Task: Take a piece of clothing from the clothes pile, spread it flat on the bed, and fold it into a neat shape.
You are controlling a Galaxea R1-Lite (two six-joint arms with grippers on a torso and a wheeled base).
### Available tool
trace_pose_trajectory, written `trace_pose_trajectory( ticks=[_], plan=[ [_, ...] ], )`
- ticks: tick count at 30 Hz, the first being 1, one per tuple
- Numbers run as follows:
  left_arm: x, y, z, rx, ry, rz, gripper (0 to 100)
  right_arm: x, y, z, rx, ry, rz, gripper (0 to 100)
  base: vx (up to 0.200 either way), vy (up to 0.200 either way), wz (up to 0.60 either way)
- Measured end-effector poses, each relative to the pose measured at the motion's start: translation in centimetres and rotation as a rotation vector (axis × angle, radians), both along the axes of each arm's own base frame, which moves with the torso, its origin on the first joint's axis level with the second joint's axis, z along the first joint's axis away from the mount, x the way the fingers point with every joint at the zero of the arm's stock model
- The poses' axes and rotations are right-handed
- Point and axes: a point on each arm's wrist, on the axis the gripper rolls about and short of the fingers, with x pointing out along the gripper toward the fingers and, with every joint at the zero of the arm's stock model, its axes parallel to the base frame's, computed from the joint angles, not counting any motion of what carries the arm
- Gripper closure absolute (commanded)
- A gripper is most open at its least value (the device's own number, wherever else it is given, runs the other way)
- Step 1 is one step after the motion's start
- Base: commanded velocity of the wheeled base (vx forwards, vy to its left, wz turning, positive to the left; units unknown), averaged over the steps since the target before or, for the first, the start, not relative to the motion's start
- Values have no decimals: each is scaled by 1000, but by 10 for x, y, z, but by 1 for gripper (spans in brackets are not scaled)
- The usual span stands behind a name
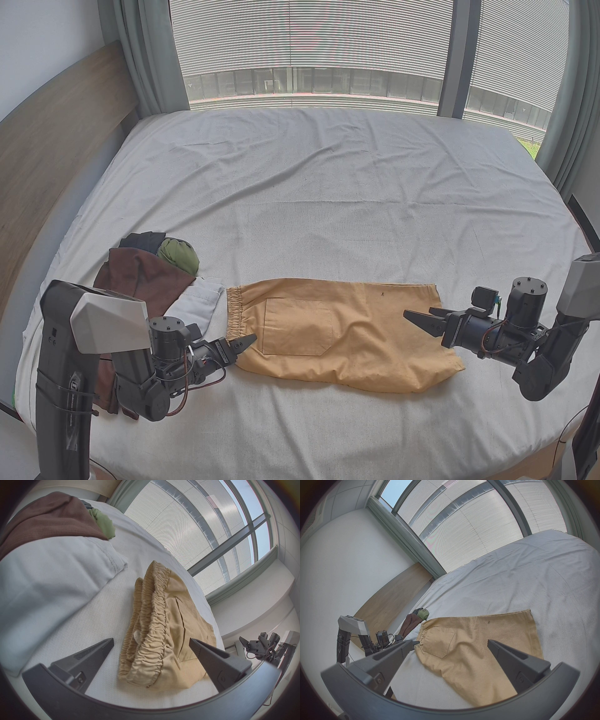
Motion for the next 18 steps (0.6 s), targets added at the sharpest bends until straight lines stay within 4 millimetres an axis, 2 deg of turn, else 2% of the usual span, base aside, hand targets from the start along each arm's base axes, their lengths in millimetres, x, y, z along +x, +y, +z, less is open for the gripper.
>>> trace_pose_trajectory(
  ticks=[12,18],
  plan=[
    [0,-20,1,-82,34,-17,0,-1,1,-2,-1,10,4,0,0,0,0],
    [5,-23,5,-130,36,-4,0,-2,2,-3,-2,14,7,0,0,0,0]
  ],
)
